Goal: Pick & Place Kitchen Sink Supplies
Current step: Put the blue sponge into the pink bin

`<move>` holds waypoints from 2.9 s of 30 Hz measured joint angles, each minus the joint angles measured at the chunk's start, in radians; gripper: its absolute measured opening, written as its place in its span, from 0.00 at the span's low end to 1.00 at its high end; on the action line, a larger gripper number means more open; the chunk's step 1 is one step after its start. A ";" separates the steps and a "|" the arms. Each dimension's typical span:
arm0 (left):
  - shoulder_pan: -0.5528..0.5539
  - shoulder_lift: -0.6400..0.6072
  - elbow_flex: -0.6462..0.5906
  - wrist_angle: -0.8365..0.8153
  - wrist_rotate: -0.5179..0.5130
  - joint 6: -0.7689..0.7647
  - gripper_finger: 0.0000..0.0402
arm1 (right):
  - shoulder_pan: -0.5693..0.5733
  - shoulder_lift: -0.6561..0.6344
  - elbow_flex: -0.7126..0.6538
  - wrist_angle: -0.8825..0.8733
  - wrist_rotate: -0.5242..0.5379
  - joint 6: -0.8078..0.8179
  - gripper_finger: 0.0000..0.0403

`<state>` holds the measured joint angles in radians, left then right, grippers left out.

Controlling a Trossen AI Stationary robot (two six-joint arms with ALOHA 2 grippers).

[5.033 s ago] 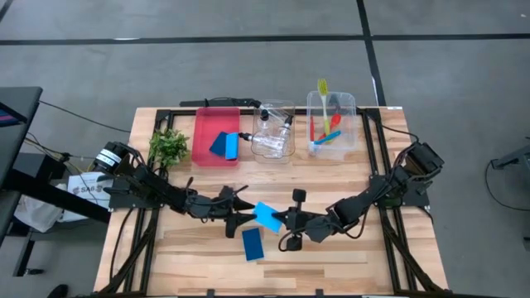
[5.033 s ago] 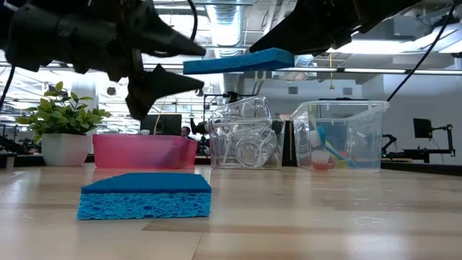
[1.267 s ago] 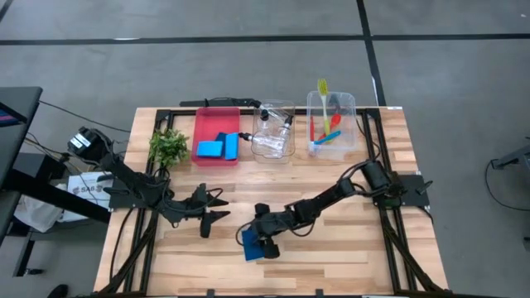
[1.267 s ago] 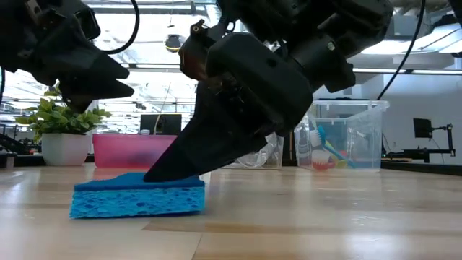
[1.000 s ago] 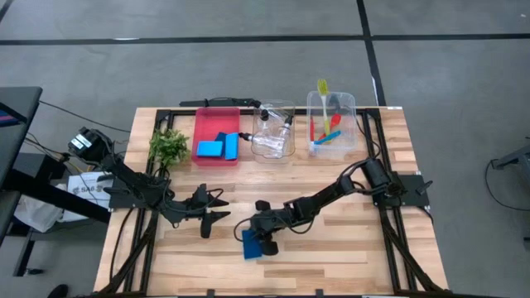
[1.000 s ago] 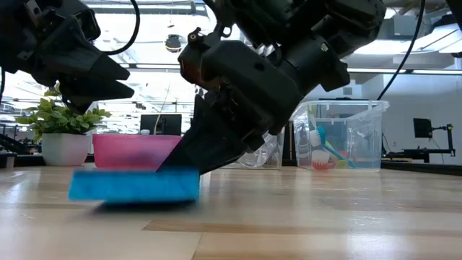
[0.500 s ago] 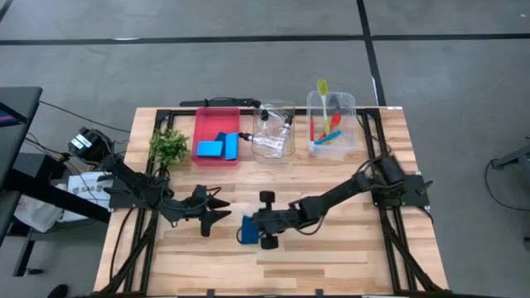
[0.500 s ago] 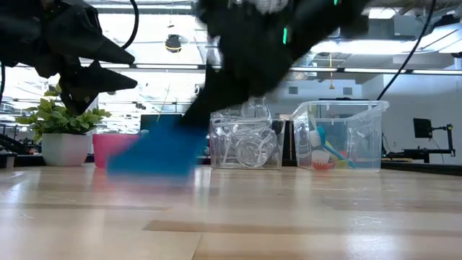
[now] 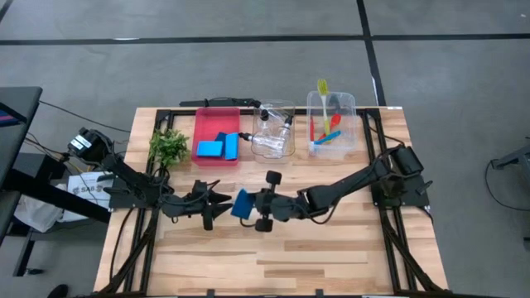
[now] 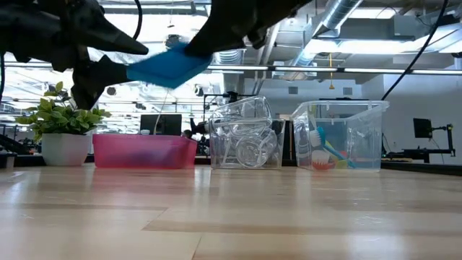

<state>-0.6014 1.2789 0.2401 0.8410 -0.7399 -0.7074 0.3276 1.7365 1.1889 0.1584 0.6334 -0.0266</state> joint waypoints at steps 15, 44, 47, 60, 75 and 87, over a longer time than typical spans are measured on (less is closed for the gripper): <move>0.017 0.157 0.070 0.055 0.027 0.022 0.44 | -0.074 0.004 0.001 0.061 -0.057 -0.010 0.01; 0.079 0.173 0.101 0.090 0.075 0.224 0.03 | 0.025 -0.010 0.005 0.025 -0.007 -0.077 0.34; 0.080 0.088 0.101 0.060 0.014 0.297 0.02 | 0.058 -0.038 0.004 -0.027 0.064 -0.082 0.46; 0.259 -0.354 0.103 -0.351 -0.396 0.625 0.03 | 0.185 -0.221 0.001 -0.352 0.159 0.086 0.57; 0.963 -0.362 0.103 -0.750 0.204 0.415 0.03 | 0.295 -0.251 0.001 -0.602 0.273 0.206 0.46; 1.168 -0.248 0.103 -0.758 0.455 0.386 0.11 | 0.282 -0.260 -0.108 -0.533 0.283 0.264 0.42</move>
<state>0.5669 1.0311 0.3431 0.0832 -0.2846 -0.3216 0.6094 1.4760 1.0805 -0.3742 0.9161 0.2371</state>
